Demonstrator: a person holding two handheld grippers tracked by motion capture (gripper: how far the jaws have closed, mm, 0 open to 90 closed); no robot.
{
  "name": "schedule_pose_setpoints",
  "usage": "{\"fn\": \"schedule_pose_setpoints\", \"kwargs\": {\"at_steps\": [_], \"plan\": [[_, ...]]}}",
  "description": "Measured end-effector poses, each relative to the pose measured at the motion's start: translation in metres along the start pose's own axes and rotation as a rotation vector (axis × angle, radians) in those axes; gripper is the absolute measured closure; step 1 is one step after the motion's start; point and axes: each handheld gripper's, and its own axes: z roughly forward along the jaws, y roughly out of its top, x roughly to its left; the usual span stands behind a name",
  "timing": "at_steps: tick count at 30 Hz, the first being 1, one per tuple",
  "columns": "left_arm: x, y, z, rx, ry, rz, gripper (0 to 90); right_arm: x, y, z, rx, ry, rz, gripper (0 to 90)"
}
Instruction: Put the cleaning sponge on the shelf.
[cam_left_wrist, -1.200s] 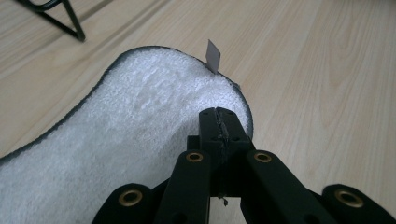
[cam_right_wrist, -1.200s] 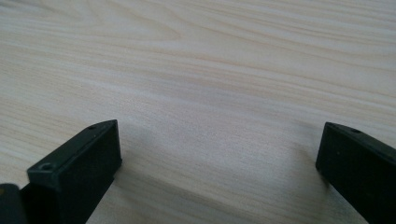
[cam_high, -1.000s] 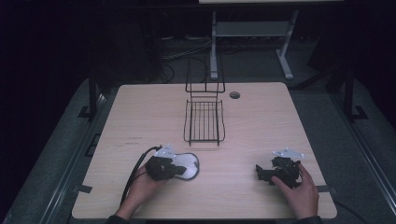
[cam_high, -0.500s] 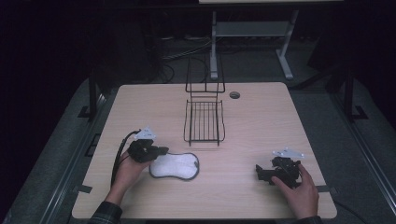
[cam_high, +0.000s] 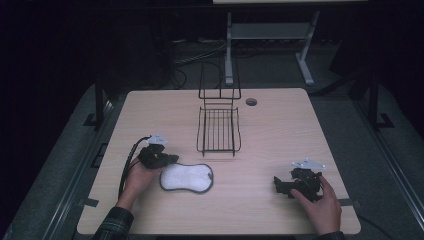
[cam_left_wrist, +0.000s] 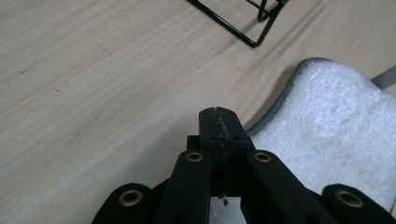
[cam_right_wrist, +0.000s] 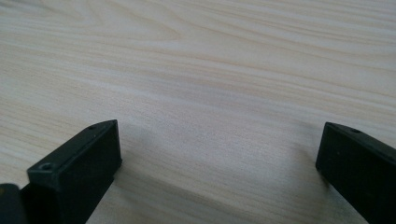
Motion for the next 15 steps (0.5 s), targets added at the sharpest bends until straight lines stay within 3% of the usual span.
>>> {"fn": "schedule_pose_setpoints", "kwargs": {"at_steps": [8, 15], "plan": [[-0.005, -0.014, -0.010, 0.032, 0.000, 0.007, 89.6, 0.000, 0.000, 0.000, 0.000, 0.000, 0.000, 0.0], [-0.019, -0.025, -0.022, 0.021, -0.013, 0.007, 89.6, 0.000, 0.000, 0.000, 0.000, 0.000, 0.000, 0.0]]}}
